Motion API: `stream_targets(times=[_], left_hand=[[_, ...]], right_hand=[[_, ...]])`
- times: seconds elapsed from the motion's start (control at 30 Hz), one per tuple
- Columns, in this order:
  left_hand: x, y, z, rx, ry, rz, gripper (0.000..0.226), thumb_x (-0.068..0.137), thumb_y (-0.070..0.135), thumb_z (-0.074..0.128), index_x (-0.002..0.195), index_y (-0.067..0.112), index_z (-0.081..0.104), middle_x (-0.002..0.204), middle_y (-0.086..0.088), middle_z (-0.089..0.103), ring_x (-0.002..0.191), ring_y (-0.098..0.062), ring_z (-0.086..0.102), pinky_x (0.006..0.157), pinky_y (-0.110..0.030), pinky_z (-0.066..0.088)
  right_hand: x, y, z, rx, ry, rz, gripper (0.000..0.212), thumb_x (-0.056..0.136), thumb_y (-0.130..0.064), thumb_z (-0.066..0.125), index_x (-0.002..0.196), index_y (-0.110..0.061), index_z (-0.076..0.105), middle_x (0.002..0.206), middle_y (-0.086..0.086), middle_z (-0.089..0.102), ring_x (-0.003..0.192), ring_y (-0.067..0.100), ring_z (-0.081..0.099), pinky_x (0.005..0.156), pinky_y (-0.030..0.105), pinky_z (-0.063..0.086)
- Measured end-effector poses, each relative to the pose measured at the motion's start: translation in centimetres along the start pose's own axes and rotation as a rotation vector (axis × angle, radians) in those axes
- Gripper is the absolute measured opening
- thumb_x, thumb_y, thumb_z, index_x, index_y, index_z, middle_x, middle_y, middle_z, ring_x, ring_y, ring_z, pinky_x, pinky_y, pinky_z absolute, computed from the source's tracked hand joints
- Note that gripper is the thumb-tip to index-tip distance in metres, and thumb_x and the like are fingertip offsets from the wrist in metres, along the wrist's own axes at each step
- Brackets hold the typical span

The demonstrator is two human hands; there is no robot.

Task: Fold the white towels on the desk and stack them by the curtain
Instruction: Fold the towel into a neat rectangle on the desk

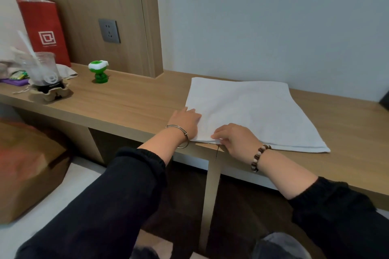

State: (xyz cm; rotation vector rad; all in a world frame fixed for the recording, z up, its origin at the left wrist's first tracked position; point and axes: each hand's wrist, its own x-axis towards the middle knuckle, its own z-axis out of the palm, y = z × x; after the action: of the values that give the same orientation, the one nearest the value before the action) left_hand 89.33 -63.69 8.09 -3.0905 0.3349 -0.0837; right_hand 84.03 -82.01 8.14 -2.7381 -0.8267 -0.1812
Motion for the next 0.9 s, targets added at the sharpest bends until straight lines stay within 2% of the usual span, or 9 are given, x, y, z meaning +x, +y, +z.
stream_targets(times=[0.07, 0.2, 0.33, 0.4, 0.5, 0.63, 0.73, 0.8, 0.9], left_hand=[[0.1, 0.8, 0.2, -0.007, 0.035, 0.002, 0.038, 0.096, 0.012, 0.029, 0.130, 0.016, 0.046, 0.137, -0.005, 0.045, 0.133, -0.026, 0.032, 0.104, -0.041, 0.030], [0.0, 2.0, 0.9, -0.144, 0.042, -0.022, 0.042, 0.101, 0.021, 0.022, 0.141, 0.013, 0.032, 0.145, -0.007, 0.039, 0.132, -0.024, 0.033, 0.107, -0.041, 0.029], [0.0, 1.6, 1.4, -0.136, -0.037, -0.052, 0.050, 0.102, 0.029, 0.019, 0.148, 0.012, 0.021, 0.159, -0.003, 0.014, 0.145, -0.021, 0.012, 0.113, -0.042, 0.021], [0.0, 1.6, 1.5, -0.146, -0.055, -0.067, 0.052, 0.101, 0.029, 0.018, 0.150, 0.013, 0.016, 0.160, -0.001, 0.008, 0.146, -0.020, 0.007, 0.116, -0.043, 0.018], [0.0, 1.8, 1.6, -0.143, -0.053, -0.075, 0.051, 0.101, 0.028, 0.018, 0.150, 0.013, 0.016, 0.160, 0.000, 0.008, 0.146, -0.020, 0.007, 0.116, -0.044, 0.017], [0.0, 1.7, 1.5, -0.165, -0.058, -0.077, 0.051, 0.101, 0.026, 0.019, 0.151, 0.014, 0.015, 0.160, 0.000, 0.007, 0.146, -0.020, 0.006, 0.117, -0.044, 0.015], [0.1, 1.7, 1.6, -0.167, -0.060, -0.074, 0.052, 0.101, 0.025, 0.019, 0.151, 0.014, 0.014, 0.160, 0.000, 0.007, 0.147, -0.020, 0.006, 0.118, -0.043, 0.015], [0.1, 1.6, 1.4, -0.173, -0.064, -0.068, 0.052, 0.101, 0.025, 0.019, 0.151, 0.013, 0.014, 0.160, 0.000, 0.007, 0.146, -0.019, 0.007, 0.118, -0.043, 0.015], [0.1, 1.6, 1.2, -0.165, -0.069, -0.067, 0.051, 0.101, 0.025, 0.019, 0.150, 0.013, 0.019, 0.159, 0.000, 0.012, 0.145, -0.018, 0.012, 0.116, -0.044, 0.018]], right_hand=[[-0.1, 0.2, -0.2, 0.035, 0.020, 0.028, 0.028, 0.096, -0.012, 0.051, 0.117, -0.016, 0.068, 0.128, 0.000, 0.062, 0.121, 0.016, 0.051, 0.101, 0.022, 0.032], [-0.3, 0.5, -0.5, 0.077, 0.043, 0.028, 0.023, 0.094, -0.011, 0.054, 0.109, -0.010, 0.071, 0.120, 0.001, 0.067, 0.113, 0.017, 0.058, 0.098, 0.022, 0.036], [-0.9, 1.6, -0.9, 0.036, 0.043, 0.045, 0.030, 0.091, -0.002, 0.050, 0.110, -0.014, 0.070, 0.120, -0.001, 0.063, 0.114, 0.016, 0.052, 0.095, 0.021, 0.036], [-1.3, 2.5, -1.0, 0.012, 0.083, 0.084, 0.030, 0.091, -0.002, 0.051, 0.109, -0.016, 0.070, 0.114, -0.003, 0.062, 0.108, 0.014, 0.049, 0.089, 0.019, 0.035], [-2.1, 3.4, -1.2, 0.006, 0.143, 0.108, 0.021, 0.092, -0.008, 0.053, 0.102, -0.015, 0.070, 0.102, -0.001, 0.064, 0.098, 0.013, 0.054, 0.081, 0.017, 0.036], [-3.1, 3.2, -1.5, -0.064, 0.249, -0.059, 0.009, 0.082, 0.000, 0.067, 0.080, -0.006, 0.073, 0.081, 0.006, 0.068, 0.079, 0.024, 0.063, 0.065, 0.027, 0.047], [-3.6, 3.0, -1.5, -0.172, 0.260, -0.187, 0.017, 0.063, 0.009, 0.080, 0.068, -0.006, 0.073, 0.067, 0.006, 0.064, 0.061, 0.025, 0.062, 0.045, 0.026, 0.047], [-3.6, 3.1, -1.4, -0.245, 0.210, -0.205, 0.019, 0.061, 0.009, 0.080, 0.069, -0.007, 0.074, 0.067, 0.006, 0.063, 0.061, 0.026, 0.062, 0.041, 0.026, 0.043], [-3.6, 3.3, -1.2, -0.258, 0.130, -0.150, 0.016, 0.080, 0.004, 0.066, 0.087, -0.007, 0.075, 0.083, 0.009, 0.065, 0.079, 0.029, 0.061, 0.056, 0.030, 0.044]])
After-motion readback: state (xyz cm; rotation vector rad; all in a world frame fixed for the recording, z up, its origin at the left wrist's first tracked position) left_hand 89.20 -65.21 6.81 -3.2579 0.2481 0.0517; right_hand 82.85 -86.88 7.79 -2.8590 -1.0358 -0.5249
